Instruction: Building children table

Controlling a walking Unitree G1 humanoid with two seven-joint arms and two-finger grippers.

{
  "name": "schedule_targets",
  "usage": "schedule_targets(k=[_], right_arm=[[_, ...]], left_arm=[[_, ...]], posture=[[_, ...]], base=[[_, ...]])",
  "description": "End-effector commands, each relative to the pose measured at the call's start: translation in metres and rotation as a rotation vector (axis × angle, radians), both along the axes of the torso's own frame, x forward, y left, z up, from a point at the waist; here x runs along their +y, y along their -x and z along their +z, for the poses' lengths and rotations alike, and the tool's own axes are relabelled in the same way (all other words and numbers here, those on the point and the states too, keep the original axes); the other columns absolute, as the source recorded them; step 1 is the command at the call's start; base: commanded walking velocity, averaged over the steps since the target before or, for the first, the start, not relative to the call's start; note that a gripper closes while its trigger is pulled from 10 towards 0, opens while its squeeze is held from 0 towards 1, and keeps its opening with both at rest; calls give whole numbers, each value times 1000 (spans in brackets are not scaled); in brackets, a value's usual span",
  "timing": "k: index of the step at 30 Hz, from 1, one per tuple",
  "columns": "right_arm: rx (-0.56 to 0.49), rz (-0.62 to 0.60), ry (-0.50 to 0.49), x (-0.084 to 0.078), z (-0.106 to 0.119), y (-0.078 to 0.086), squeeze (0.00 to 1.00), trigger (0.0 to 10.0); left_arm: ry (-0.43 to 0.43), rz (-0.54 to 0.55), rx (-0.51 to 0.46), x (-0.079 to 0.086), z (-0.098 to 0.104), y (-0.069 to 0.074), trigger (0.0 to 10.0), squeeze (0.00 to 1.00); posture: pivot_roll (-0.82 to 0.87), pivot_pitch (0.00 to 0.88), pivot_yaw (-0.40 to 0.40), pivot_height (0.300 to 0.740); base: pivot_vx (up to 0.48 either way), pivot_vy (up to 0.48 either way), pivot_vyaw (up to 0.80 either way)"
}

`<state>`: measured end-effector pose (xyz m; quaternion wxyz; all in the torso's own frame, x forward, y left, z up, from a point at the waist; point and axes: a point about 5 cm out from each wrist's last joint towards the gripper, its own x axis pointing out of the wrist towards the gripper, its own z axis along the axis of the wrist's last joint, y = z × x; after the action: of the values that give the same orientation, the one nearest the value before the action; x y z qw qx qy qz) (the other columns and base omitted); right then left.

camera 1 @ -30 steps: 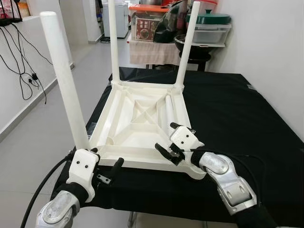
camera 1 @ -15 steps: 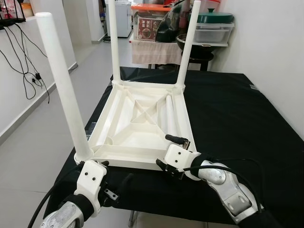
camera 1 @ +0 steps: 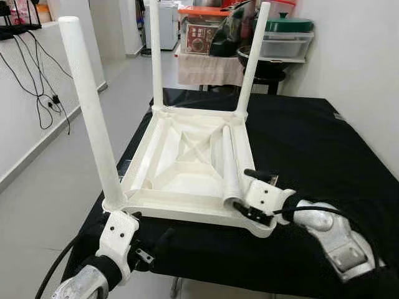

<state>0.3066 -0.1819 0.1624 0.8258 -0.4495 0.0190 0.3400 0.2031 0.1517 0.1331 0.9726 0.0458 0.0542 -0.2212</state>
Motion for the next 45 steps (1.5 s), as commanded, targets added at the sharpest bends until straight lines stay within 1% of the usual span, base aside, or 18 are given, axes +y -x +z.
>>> schedule_targets(k=[1, 6, 8, 10, 12, 13, 14, 16, 17, 19, 26, 27, 33, 40, 42, 43, 44, 45], right_arm=[[-9, -17, 16, -5, 3, -1, 0, 10000], [-15, -31, 37, -4, 2, -2, 0, 10000], [-32, -98, 63, 0, -1, -7, 0, 10000], [-40, -117, 63, 1, -1, -8, 0, 10000], [-63, -183, 23, 11, -2, -10, 0, 10000], [-63, -183, 23, 11, -2, -10, 0, 10000], [-63, -213, -5, 15, -3, -10, 0, 10000], [-63, -213, -5, 15, -3, -10, 0, 10000], [-76, -286, -26, 16, -4, -12, 0, 10000], [-115, -413, -16, 14, -4, -15, 0, 10000], [-122, -472, 12, 17, -7, -13, 0, 10000], [-115, -479, 12, 21, -8, -12, 0, 0], [-107, -485, -11, 32, -10, -9, 0, 0], [-103, -497, -13, 36, -10, -9, 0, 0], [-107, -479, -32, 39, -8, -10, 0, 0], [-105, -459, -64, 42, -6, -10, 0, 0], [-105, -459, -64, 42, -6, -10, 0, 0], [-101, -446, -99, 46, -4, -10, 0, 0]], left_arm=[[-9, -5, 7, 1, 1, 1, 10000, 0], [-9, -4, 6, 1, 1, 1, 10000, 0], [-8, -2, 3, 1, 1, 0, 10000, 0], [-7, -2, 3, 1, 1, 0, 10000, 0], [-6, -1, 2, 1, 1, 0, 10000, 0], [-6, -1, 2, 1, 1, 0, 10000, 0], [-5, -1, 2, 1, 1, 0, 10000, 0], [-5, -1, 2, 1, 1, 0, 10000, 0], [-5, -1, 2, 1, 1, 0, 10000, 0], [-4, -1, 1, 0, 1, 0, 10000, 0], [-4, 0, 0, 0, 1, 0, 10000, 0], [-4, 1, 0, 0, 1, 0, 10000, 0], [-6, 2, 0, 0, 1, 0, 10000, 0], [-6, 0, -1, 0, 2, -1, 10000, 0], [-6, 0, -1, 0, 2, -2, 10000, 0], [-6, 1, -2, 0, 2, -2, 10000, 0], [-6, 1, -2, 0, 2, -2, 10000, 0], [-6, 1, -4, 0, 2, -2, 10000, 0]], posture=[[72, 0, -32, 740], [74, 0, -33, 740], [73, 0, -35, 740], [73, 0, -35, 740], [68, 0, -37, 740], [68, 0, -37, 740], [68, 0, -38, 740], [68, 0, -38, 740], [69, 0, -38, 740], [70, 0, -40, 740], [71, 0, -45, 740], [71, 0, -45, 740], [72, 0, -44, 740], [65, 0, -45, 740], [64, 0, -43, 740], [64, 0, -43, 740], [64, 0, -43, 740], [64, 0, -43, 740]], base=[[0, 0, 0], [0, 0, 0], [0, 0, 0], [0, 0, 0], [0, 0, 0], [0, 0, 0], [0, 0, 0], [0, 0, 0], [0, 0, 0], [0, 0, 0], [0, 0, 0], [0, 0, 0], [0, 0, 0], [0, 0, 0], [0, 0, 0], [0, 0, 0], [0, 0, 0], [0, 0, 0]])
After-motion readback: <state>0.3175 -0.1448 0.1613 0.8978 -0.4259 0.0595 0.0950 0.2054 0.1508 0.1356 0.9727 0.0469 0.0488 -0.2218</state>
